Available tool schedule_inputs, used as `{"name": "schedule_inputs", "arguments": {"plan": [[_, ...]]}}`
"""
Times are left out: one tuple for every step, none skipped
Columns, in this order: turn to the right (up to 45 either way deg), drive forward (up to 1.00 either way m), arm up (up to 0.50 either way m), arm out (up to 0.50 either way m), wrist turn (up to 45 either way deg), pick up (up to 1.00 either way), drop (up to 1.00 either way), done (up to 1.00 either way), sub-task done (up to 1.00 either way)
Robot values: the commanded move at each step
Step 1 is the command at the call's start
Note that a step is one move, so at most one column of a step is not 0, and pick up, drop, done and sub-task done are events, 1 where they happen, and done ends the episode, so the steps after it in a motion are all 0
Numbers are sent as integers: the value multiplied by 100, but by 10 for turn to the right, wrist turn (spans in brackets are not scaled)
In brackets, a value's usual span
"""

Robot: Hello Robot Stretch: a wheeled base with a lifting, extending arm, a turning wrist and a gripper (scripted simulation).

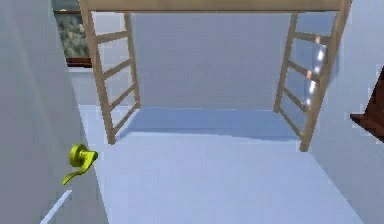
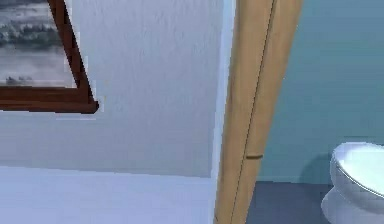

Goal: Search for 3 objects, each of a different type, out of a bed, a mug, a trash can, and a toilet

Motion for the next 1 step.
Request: {"name": "schedule_inputs", "arguments": {"plan": [[30, 0, 0, 0, 0, 0, 0, 0, 0]]}}
